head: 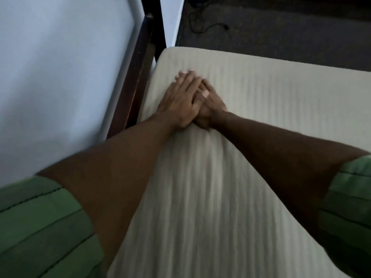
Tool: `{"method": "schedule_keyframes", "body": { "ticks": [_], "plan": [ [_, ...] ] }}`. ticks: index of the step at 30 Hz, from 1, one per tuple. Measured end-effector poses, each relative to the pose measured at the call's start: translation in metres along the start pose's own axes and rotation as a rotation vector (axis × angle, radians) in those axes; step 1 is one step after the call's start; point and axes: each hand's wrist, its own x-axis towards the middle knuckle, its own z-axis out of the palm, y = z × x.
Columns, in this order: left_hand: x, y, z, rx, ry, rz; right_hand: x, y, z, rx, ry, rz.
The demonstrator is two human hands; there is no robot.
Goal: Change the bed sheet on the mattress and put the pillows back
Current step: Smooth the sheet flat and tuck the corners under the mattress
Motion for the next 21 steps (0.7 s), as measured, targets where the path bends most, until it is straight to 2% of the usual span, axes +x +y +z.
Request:
{"method": "schedule_keyframes", "body": {
  "ticks": [1,3,4,6,7,9,11,13,15,18,21],
  "plan": [
    [0.01,0.001,0.001,-0.014,-0.003,-0.113,0.0,0.006,0.001,0.005,-0.011,0.067],
    [0.022,0.003,0.002,-0.013,-0.003,-0.323,-0.006,0.024,0.002,0.091,0.071,0.333],
    [0.026,0.005,0.002,-0.001,-0.011,-0.353,-0.01,0.038,0.0,0.126,0.115,0.499],
    [0.028,0.011,-0.001,0.01,0.003,-0.236,-0.012,0.06,-0.006,0.147,0.144,0.719],
    [0.03,0.017,-0.001,-0.017,-0.004,-0.125,-0.011,0.063,-0.009,0.152,0.146,0.709],
    [0.035,0.033,0.006,-0.096,-0.04,0.04,-0.007,0.054,-0.01,0.097,0.129,0.497],
    [0.037,0.051,0.02,-0.101,-0.032,0.014,-0.011,0.048,-0.002,0.037,0.07,0.33],
    [0.038,0.058,0.031,-0.021,-0.019,-0.054,-0.022,0.063,0.003,0.02,0.057,0.285],
    [0.04,0.053,0.037,0.059,-0.04,-0.073,-0.041,0.097,0.0,0.052,0.104,0.365],
    [0.04,0.051,0.038,0.145,-0.061,-0.063,-0.095,0.176,-0.007,0.032,0.169,0.649],
    [0.043,0.067,0.037,0.132,-0.065,-0.145,-0.135,0.221,-0.017,0.025,0.116,0.826]
  ]
}}
